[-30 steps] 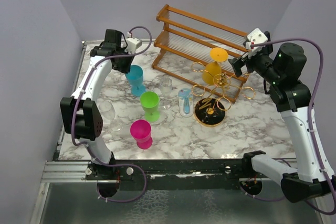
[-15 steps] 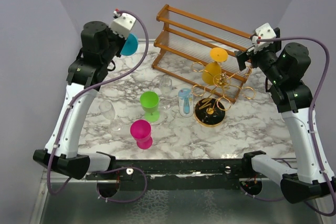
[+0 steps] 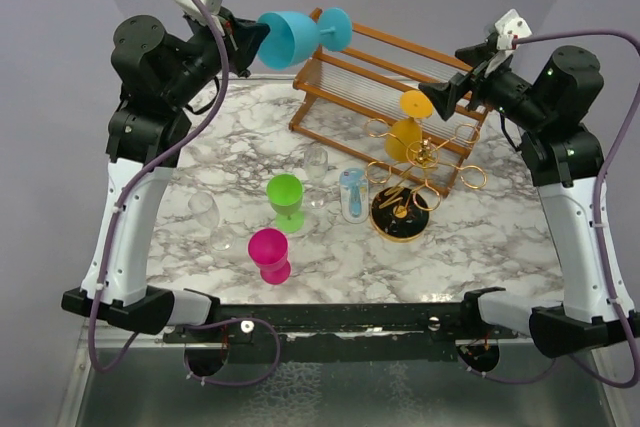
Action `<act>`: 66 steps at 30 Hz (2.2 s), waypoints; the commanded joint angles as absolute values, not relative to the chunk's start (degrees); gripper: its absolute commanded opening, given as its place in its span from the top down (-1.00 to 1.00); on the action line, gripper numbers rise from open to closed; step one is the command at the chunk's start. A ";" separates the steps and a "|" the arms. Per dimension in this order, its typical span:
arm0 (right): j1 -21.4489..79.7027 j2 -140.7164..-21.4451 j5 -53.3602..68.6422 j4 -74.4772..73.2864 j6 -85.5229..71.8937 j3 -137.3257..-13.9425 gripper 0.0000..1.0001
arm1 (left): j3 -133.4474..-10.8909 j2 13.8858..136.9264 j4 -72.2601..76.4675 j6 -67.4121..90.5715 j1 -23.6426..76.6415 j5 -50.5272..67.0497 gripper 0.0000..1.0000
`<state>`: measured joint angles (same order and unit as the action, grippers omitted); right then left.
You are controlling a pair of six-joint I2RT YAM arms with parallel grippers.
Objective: Place the wine glass upside down on the wine glass rack
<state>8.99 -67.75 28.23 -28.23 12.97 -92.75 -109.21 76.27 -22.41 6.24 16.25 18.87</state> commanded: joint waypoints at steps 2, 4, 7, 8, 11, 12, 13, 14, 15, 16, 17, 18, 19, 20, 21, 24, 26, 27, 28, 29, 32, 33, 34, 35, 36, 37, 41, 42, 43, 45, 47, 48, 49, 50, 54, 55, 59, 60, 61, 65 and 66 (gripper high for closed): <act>8.96 -72.00 43.98 -22.24 -2.66 -93.38 -0.76 | -107.56 78.74 -13.66 19.68 16.42 31.55 1.00; 9.01 -73.52 46.24 -19.05 -8.29 -92.95 -0.70 | -106.60 79.11 -12.17 21.41 16.36 32.91 1.00; 10.03 -75.45 46.91 -14.30 -14.81 -92.33 -0.62 | -105.60 79.52 -10.87 22.55 16.48 33.48 1.00; 10.75 -76.04 46.49 -13.72 -15.97 -92.48 -0.60 | -105.40 79.68 -10.65 22.71 16.47 33.61 1.00; 12.99 -77.83 43.57 -12.91 -17.22 -93.25 -0.55 | -104.63 80.02 -10.11 23.26 16.72 34.02 1.00; 13.42 -78.43 42.62 -12.79 -17.56 -93.58 -0.54 | -104.29 79.99 -9.78 23.65 16.81 34.35 1.00; 13.71 -78.87 41.85 -12.56 -17.99 -93.73 -0.54 | -103.98 79.98 -9.48 24.02 16.85 34.74 1.00; 13.91 -79.45 41.39 -12.23 -18.42 -93.88 -0.54 | -103.67 80.12 -9.07 24.26 17.00 35.14 1.00; 14.09 -79.90 41.30 -11.98 -18.52 -94.15 -0.54 | -103.42 80.11 -8.86 24.46 17.04 35.49 1.00; 14.19 -80.31 41.71 -11.69 -18.31 -94.32 -0.54 | -103.26 80.23 -8.75 24.51 17.13 35.65 1.00; 14.19 -80.59 42.08 -11.43 -17.83 -94.34 -0.54 | -103.05 80.14 -8.63 24.54 17.21 35.68 1.00; 14.31 -80.74 41.95 -11.04 -17.59 -94.30 -0.54 | -102.77 80.15 -8.63 24.45 17.23 35.68 1.00; 14.32 -80.83 41.86 -10.70 -17.43 -94.16 -0.54 | -102.56 80.11 -8.54 24.44 17.34 35.68 1.00; 14.34 -80.91 41.59 -10.52 -17.26 -94.20 -0.54 | -102.37 80.15 -8.41 24.50 17.38 35.80 1.00; 14.40 -81.09 41.50 -10.31 -17.23 -94.22 -0.53 | -102.14 80.16 -8.21 24.50 17.49 35.96 1.00; 14.41 -81.19 41.91 -9.63 -17.98 -94.05 -0.50 | -101.80 80.13 -7.95 24.53 17.90 36.28 1.00; 14.46 -81.33 41.84 -9.34 -18.99 -94.11 -0.44 | -101.76 80.20 -7.94 24.31 18.24 36.30 1.00; 14.54 -81.45 41.77 -9.27 -19.59 -94.13 -0.40 | -101.75 80.26 -7.95 24.12 18.45 36.30 1.00; 14.65 -81.59 41.64 -9.30 -19.94 -94.21 -0.34 | -101.91 80.35 -7.90 24.07 18.59 36.30 1.00; 14.80 -81.68 41.44 -9.39 -20.25 -94.22 -0.27 | -102.01 80.45 -7.94 23.94 18.65 36.25 1.00; 15.34 -81.86 40.78 -9.75 -20.62 -94.11 -0.03 | -102.55 80.99 -8.15 23.42 19.16 35.92 1.00; 15.50 -81.86 40.11 -9.90 -20.73 -94.04 0.07 | -102.62 81.15 -8.14 23.26 19.35 35.72 1.00; 15.59 -81.86 39.77 -10.00 -20.88 -93.89 0.16 | -102.77 81.19 -8.30 23.00 19.49 35.37 1.00; 15.64 -81.83 39.41 -10.14 -20.98 -93.77 0.25 | -102.85 81.34 -8.39 22.66 19.72 35.15 1.00; 15.69 -81.78 38.91 -10.31 -21.12 -93.70 0.35 | -102.91 81.39 -8.59 22.42 19.83 34.81 1.00; 15.73 -81.82 38.59 -10.48 -21.17 -93.62 0.44 | -102.98 81.46 -8.73 22.07 20.20 34.54 1.00; 15.69 -81.90 35.81 -11.49 -22.16 -93.58 0.95 | -102.85 81.75 -9.18 20.74 20.90 33.70 1.00; 15.73 -81.79 34.63 -11.88 -22.20 -93.60 0.98 | -102.79 81.67 -9.29 20.38 20.99 33.56 1.00; 15.73 -81.68 33.19 -12.41 -22.17 -93.60 0.98 | -102.68 81.62 -9.47 20.05 21.12 33.43 1.00; 15.73 -81.28 30.25 -13.15 -21.50 -93.60 0.98 | -102.29 81.40 -9.57 19.46 21.27 33.53 0.94; 15.69 -80.99 27.51 -13.87 -20.56 -93.80 0.98 | -101.85 80.91 -9.81 19.19 21.34 34.25 0.77; 15.73 -80.80 26.29 -14.19 -19.86 -93.97 0.98 | -101.60 80.66 -9.95 18.93 21.36 34.60 0.68; 15.65 -80.59 25.00 -14.50 -19.06 -94.22 0.98 | -101.29 80.25 -10.27 18.52 21.36 34.85 0.58; 15.65 -80.41 23.65 -14.87 -18.22 -94.71 0.98 | -101.06 79.82 -10.91 17.83 21.30 35.04 0.44; 14.95 -79.46 17.97 -16.29 -14.21 -96.32 0.98 | -100.30 77.36 -15.59 12.81 21.27 33.77 -0.09; 14.56 -79.00 16.61 -16.41 -13.09 -96.36 0.98 | -100.28 76.71 -17.29 10.83 21.28 33.23 -0.17; 13.30 -76.13 10.66 -16.78 -7.56 -95.63 0.98 | -100.04 74.21 -23.84 3.31 21.27 28.96 -0.53; 12.97 -75.08 9.51 -16.90 -5.03 -95.44 0.98 | -99.88 73.66 -25.46 1.39 21.25 27.69 -0.62; 12.62 -74.18 8.32 -17.03 -2.88 -95.37 0.98 | -99.61 73.13 -26.92 -0.39 21.27 26.17 -0.70; 11.30 -70.19 3.98 -18.29 8.32 -95.73 0.98 | -97.83 71.40 -31.03 -6.32 21.18 19.88 -0.84; 10.87 -69.08 3.07 -18.74 11.75 -95.91 0.98 | -97.30 71.11 -31.66 -7.43 21.20 18.43 -0.85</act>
<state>12.19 -74.08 10.66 -17.41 -2.57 -94.04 -99.20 72.73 -25.87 0.73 21.12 26.59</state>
